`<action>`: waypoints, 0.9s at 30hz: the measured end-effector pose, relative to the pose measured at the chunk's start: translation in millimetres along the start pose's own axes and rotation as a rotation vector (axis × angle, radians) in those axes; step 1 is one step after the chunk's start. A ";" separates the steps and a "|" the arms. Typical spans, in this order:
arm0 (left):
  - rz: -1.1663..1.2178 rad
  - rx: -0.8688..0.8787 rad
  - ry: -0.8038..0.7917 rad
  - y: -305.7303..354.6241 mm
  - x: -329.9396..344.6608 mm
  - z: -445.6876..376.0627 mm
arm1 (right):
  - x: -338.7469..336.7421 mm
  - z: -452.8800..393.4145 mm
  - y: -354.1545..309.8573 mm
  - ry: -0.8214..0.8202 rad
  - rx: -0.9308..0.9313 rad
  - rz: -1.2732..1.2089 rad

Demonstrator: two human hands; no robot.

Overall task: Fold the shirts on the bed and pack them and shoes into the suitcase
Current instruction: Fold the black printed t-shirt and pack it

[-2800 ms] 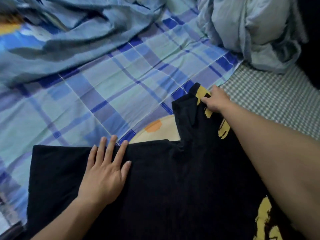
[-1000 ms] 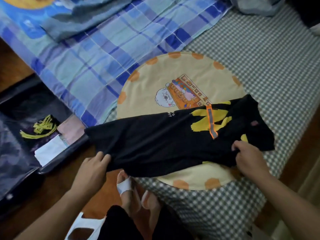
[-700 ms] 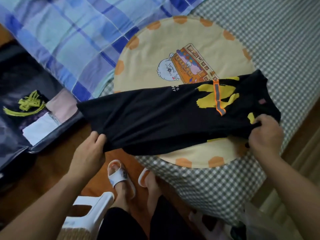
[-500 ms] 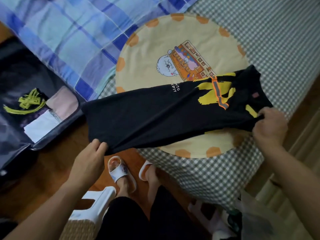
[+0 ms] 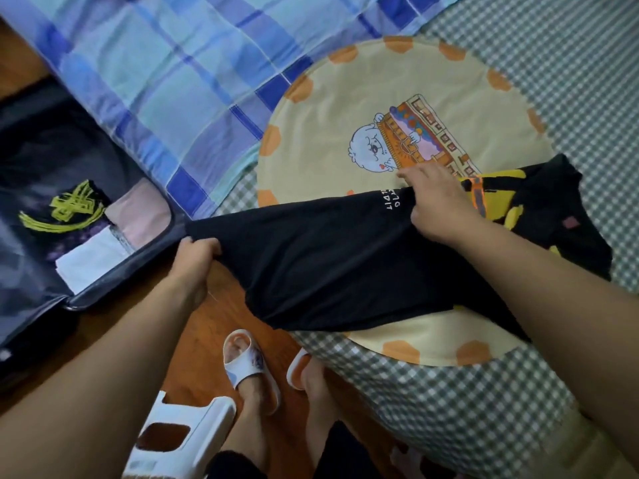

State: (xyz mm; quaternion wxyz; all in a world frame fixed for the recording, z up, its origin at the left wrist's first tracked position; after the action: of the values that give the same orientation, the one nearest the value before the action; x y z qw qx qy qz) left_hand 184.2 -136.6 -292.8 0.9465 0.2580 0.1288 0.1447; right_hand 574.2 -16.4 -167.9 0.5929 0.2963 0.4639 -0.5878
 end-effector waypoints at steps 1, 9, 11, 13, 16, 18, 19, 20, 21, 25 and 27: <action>-0.011 -0.021 0.009 -1.3 0.3 5.5 | 8.8 -9.5 -4.4 -0.048 0.001 -0.007; -0.542 0.679 0.238 191.9 -15.4 55.4 | -47.5 -44.0 19.3 0.163 0.114 0.013; -0.624 0.762 0.267 266.9 4.7 25.3 | -69.3 -67.7 31.4 0.292 0.188 -0.048; -0.720 0.789 0.300 325.9 23.8 -13.4 | -71.2 -88.4 39.0 0.324 0.285 -0.053; -0.867 0.679 0.362 346.1 36.1 -60.4 | -54.8 -95.5 13.1 0.387 0.246 -0.039; -0.854 0.671 0.472 335.5 29.3 -57.5 | -39.4 -87.1 -29.4 0.455 0.050 -0.041; -0.813 0.693 0.512 327.3 23.7 -47.5 | -27.1 -79.3 -50.7 0.445 -0.039 -0.055; -0.781 0.690 0.520 314.6 17.0 -38.1 | -11.5 -70.1 -71.4 0.400 -0.114 -0.051; -0.767 0.654 0.488 299.3 11.0 -32.4 | 4.5 -60.4 -89.8 0.339 -0.160 -0.035; -0.835 0.487 0.282 250.5 3.9 -33.2 | 27.8 -49.8 -121.9 0.284 -0.157 0.023; -0.788 0.446 0.275 246.5 0.9 -39.9 | 18.9 -57.0 -131.5 0.328 -0.145 0.015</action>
State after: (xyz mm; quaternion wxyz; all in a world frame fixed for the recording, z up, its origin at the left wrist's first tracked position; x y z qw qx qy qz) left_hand 121.2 85.1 -196.6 0.8249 0.3651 0.3692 -0.2237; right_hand 432.6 9.2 -181.7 0.5334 0.3483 0.5934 -0.4921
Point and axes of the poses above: each hand's wrist, its own z-axis away from the middle knuckle, its own x-axis out of the palm, y = z × x, the point moved 9 cm from there along -z, towards the middle knuckle, and after that the axes turned 5 degrees about -x, right-handed, at the moved point
